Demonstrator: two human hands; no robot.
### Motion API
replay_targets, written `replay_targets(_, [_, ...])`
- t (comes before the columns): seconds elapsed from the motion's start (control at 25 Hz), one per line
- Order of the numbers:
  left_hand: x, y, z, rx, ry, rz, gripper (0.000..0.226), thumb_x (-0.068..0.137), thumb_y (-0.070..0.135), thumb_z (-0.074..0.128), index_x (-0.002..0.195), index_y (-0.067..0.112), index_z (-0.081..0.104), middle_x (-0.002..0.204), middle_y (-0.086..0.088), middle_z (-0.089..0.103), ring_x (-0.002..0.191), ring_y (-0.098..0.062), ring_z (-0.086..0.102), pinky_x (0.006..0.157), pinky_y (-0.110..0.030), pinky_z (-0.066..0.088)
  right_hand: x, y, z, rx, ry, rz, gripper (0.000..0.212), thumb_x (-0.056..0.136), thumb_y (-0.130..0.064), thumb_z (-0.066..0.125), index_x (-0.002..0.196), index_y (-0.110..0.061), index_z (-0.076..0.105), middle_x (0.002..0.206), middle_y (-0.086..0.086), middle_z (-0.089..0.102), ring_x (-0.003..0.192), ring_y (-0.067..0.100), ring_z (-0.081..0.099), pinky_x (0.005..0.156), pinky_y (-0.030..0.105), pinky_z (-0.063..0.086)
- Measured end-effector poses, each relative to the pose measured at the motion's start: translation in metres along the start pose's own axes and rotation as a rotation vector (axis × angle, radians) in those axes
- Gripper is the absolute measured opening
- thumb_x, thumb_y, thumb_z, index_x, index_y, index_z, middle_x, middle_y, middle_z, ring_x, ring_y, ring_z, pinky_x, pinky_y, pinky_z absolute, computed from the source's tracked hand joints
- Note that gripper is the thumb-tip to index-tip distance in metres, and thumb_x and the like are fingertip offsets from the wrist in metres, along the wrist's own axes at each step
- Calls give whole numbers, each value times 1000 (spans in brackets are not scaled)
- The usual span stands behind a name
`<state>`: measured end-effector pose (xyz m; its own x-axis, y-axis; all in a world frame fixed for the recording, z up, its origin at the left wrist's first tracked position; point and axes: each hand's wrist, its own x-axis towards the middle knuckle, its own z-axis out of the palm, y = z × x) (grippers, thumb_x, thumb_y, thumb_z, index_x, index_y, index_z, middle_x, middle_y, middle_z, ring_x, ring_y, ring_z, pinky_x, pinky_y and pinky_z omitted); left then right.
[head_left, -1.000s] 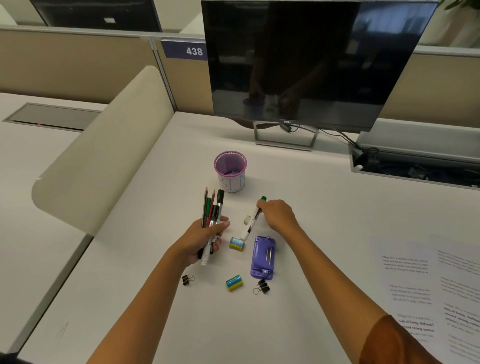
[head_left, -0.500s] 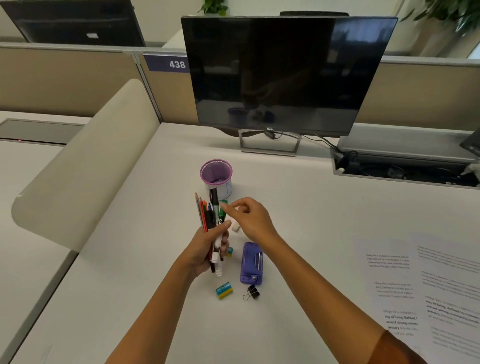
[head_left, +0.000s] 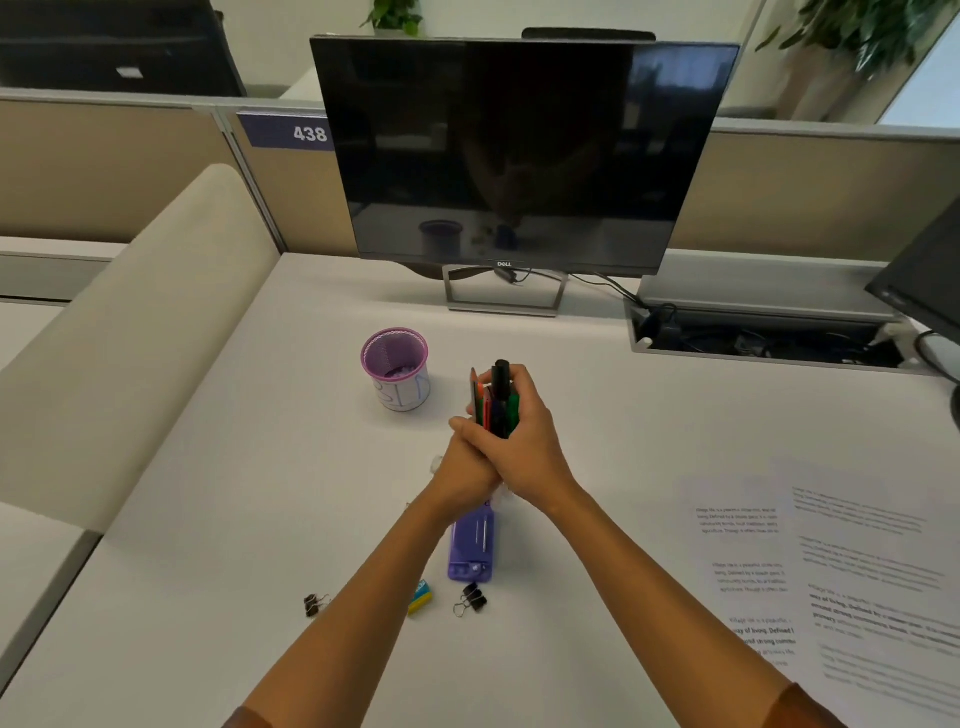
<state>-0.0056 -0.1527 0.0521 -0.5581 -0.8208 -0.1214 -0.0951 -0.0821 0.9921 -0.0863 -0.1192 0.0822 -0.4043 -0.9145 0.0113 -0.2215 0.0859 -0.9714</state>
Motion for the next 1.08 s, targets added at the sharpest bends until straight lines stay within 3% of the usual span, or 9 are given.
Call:
replay_targets(0.12, [25, -9, 19, 138, 8, -11, 21, 102, 3, 46, 116, 14, 57, 115, -8, 63, 111, -21, 62, 80, -12, 50, 8, 13, -15, -30, 46, -23, 40, 88, -29, 75, 111, -43, 46, 98, -33, 60, 97, -15, 61, 82, 3, 48])
replay_targets(0.2, [39, -15, 25, 249, -17, -33, 24, 99, 0, 52, 121, 7, 57, 119, -15, 64, 115, -30, 61, 86, -21, 50, 15, 23, -23, -9, 65, -45, 36, 90, -23, 72, 105, -43, 47, 94, -34, 61, 98, -13, 61, 82, 3, 49])
replay_targets(0.24, [43, -17, 27, 234, -23, 0, 19, 99, 2, 53, 112, 13, 60, 109, -11, 67, 107, -25, 65, 85, -24, 54, 18, 29, -26, 4, 72, -57, 34, 90, -20, 72, 103, -41, 48, 95, -32, 62, 99, -9, 63, 84, 7, 51])
replay_targets(0.32, [48, -20, 32, 182, -12, 55, 26, 100, 1, 50, 97, 25, 60, 89, 5, 67, 87, -4, 68, 72, -15, 54, 21, 37, -30, 18, 86, -84, 34, 89, -17, 72, 100, -41, 51, 96, -27, 64, 100, -1, 65, 86, 12, 53])
replay_targets(0.4, [54, -24, 34, 172, -5, 58, 30, 100, -1, 50, 96, 28, 58, 86, 9, 64, 82, 4, 67, 68, -9, 51, 24, 42, -31, 50, 103, -106, 32, 86, -19, 75, 100, -40, 54, 97, -22, 66, 101, 4, 67, 86, 13, 53])
replay_targets(0.52, [59, -33, 30, 161, -19, 40, 27, 97, 0, 55, 96, 26, 58, 90, 4, 63, 85, -1, 66, 71, -12, 52, 29, 51, -31, 93, 120, -158, 37, 77, -24, 79, 107, -33, 58, 102, -18, 67, 104, 7, 67, 88, 13, 53])
replay_targets(0.72, [62, -36, 27, 245, -49, 81, 35, 96, -1, 54, 94, 33, 60, 90, 12, 64, 86, 14, 64, 71, -6, 50, 33, 64, -26, 73, 156, -135, 35, 77, -6, 77, 98, -30, 62, 96, -16, 67, 99, 9, 67, 85, 14, 52])
replay_targets(0.92, [66, -41, 26, 227, -53, 71, 25, 93, 11, 52, 83, 31, 62, 79, 12, 65, 76, 8, 65, 66, -13, 52, 36, 67, -25, 32, 161, -147, 33, 79, -5, 74, 93, -31, 60, 91, -17, 66, 94, 8, 67, 81, 11, 51])
replay_targets(1.08, [67, -45, 27, 254, -131, 44, 16, 94, 22, 53, 92, 33, 64, 89, 10, 67, 86, 2, 67, 73, -13, 53, 32, 73, -23, 96, 193, -62, 25, 81, -7, 76, 94, -23, 61, 86, -13, 66, 89, 10, 67, 81, 21, 57])
